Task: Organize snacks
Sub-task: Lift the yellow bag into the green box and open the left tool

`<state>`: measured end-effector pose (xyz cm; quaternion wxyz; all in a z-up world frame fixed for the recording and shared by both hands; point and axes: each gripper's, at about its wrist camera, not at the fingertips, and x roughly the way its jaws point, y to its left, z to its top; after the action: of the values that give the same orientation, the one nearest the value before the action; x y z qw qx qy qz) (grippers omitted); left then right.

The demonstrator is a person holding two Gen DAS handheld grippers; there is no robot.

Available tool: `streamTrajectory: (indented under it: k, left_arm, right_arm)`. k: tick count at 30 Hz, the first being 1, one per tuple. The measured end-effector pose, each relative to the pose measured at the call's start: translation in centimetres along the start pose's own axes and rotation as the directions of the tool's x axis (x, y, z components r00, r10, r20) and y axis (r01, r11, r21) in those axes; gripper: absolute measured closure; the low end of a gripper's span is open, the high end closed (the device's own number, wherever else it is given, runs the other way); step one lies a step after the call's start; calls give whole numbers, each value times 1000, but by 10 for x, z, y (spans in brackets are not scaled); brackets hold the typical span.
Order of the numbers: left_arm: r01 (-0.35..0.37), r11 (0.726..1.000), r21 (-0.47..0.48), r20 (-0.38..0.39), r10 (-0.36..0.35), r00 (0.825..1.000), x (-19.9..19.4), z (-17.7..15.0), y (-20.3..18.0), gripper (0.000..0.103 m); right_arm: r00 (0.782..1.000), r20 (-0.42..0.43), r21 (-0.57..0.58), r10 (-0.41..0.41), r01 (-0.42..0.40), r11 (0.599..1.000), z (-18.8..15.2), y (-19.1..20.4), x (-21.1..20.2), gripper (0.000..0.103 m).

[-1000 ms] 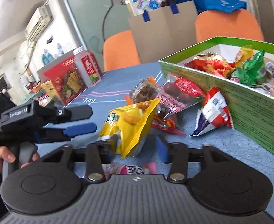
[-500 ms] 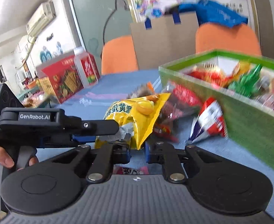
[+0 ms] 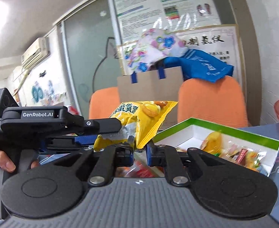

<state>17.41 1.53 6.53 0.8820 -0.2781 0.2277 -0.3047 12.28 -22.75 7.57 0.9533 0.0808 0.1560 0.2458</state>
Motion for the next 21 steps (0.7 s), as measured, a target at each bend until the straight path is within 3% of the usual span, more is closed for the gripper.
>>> streamTrajectory:
  k: [10,11,12,13,14,15,16,17,21]
  left_arm:
    - [-22,998,-65,-60,19,998,76,21,17,53]
    - [-31,998,-57,-69,27,997,81,21,20,51]
    - [-46,998,-46,-81,42,996,85,20,22,41]
    - [-71,997,-37,-94,68,993,88,17,25,31]
    - [-101,995,-27,-106,97,990,89,14,27,0]
    - [-130,991,-16,-109,128,986,87,10,28,0]
    - [-162,987,-4,-101,161,982,84,7,29,0]
    - [-179,984,11,-90,179,980,79,4,29,0]
    - [-160,985,64,-99,166,981,58,-1,16,0]
  right_arm:
    - [996,-19,68,-82,83,994,3,-49,39,80]
    - [996,-27,76,-88,90,993,1,-51,41,80]
    - [995,-41,85,-96,99,992,-1,-54,45,78]
    - [992,-63,93,-108,114,989,-3,-56,49,67]
    - [988,-85,96,-126,134,986,-7,-59,51,56]
    - [985,-103,92,-141,151,984,-11,-60,52,43]
    - [981,-114,88,-155,166,982,-15,-61,50,15]
    - [980,-103,86,-168,177,981,-18,-61,46,2]
    - [985,-45,60,-165,167,984,-21,-55,22,3]
